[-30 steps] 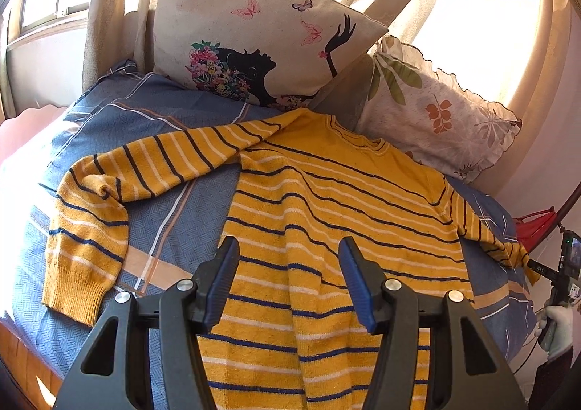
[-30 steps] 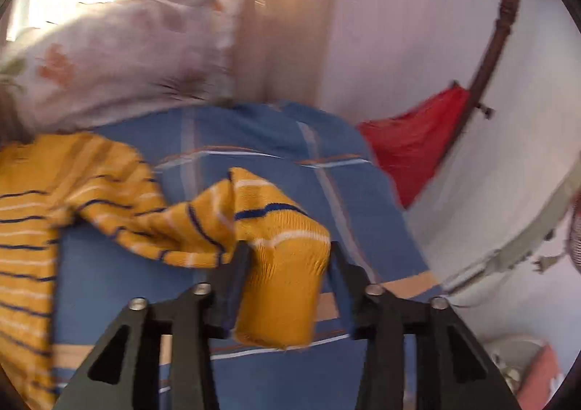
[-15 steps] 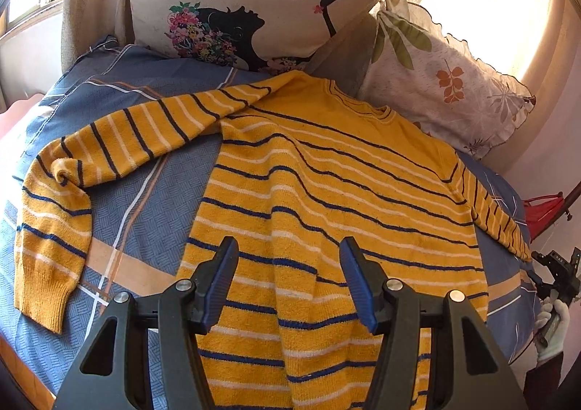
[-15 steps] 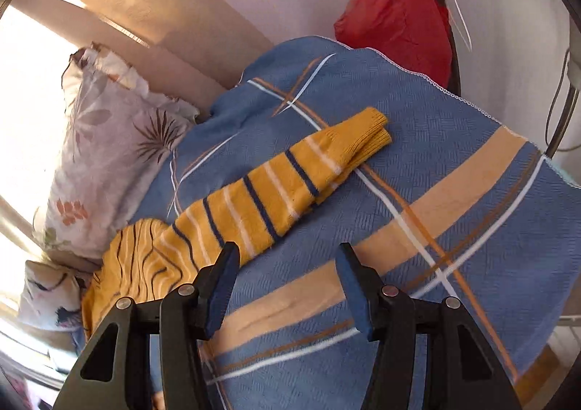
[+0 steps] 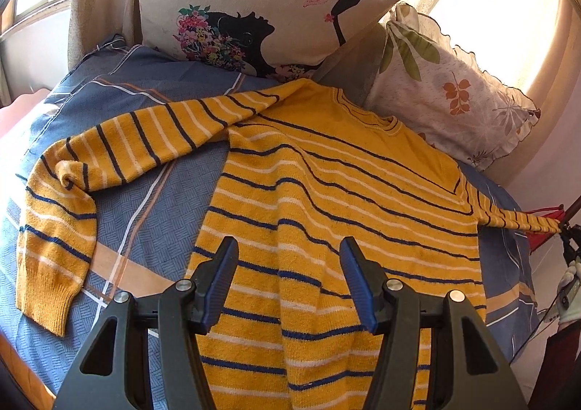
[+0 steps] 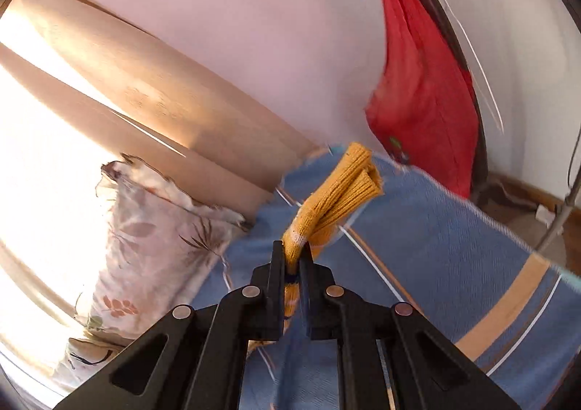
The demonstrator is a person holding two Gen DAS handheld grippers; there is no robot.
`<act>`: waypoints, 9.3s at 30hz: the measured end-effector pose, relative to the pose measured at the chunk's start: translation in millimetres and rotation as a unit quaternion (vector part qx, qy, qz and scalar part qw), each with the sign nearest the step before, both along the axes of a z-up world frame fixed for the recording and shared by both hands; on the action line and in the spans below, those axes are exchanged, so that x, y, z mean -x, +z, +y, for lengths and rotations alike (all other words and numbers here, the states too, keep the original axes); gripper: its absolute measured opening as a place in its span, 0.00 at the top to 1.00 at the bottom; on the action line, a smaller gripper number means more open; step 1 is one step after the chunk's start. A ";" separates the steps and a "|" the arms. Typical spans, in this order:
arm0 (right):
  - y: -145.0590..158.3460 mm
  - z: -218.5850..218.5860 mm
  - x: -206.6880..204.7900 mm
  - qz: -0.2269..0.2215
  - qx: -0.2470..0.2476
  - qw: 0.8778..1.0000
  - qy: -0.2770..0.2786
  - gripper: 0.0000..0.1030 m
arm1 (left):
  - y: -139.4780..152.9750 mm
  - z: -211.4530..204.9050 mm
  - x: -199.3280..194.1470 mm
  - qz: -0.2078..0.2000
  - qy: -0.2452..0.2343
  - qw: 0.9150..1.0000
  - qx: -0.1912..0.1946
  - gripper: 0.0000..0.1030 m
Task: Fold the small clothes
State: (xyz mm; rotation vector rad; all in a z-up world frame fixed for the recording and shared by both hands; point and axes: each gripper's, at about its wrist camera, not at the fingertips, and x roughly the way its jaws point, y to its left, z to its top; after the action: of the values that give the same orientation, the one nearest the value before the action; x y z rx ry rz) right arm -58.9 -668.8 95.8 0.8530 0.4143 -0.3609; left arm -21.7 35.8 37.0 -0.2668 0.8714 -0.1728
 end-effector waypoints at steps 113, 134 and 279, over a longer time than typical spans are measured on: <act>-88.4 303.8 77.3 0.140 0.118 0.906 0.381 0.54 | -2.7 174.3 111.0 -0.017 0.143 0.989 0.024 0.51; -99.4 394.4 -25.8 0.158 0.148 0.864 0.454 0.54 | 70.1 256.1 -10.2 -0.023 0.134 0.990 0.041 0.93; 3.5 423.5 -184.1 0.093 0.246 0.859 0.440 0.38 | -81.2 83.0 -129.4 0.011 -0.029 0.980 0.199 0.66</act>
State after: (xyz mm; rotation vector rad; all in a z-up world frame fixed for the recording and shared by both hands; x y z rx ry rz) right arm 125.2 -245.3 99.3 0.0674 0.8020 0.3089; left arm 107.7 118.7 -44.2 -0.6178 0.8634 -0.4005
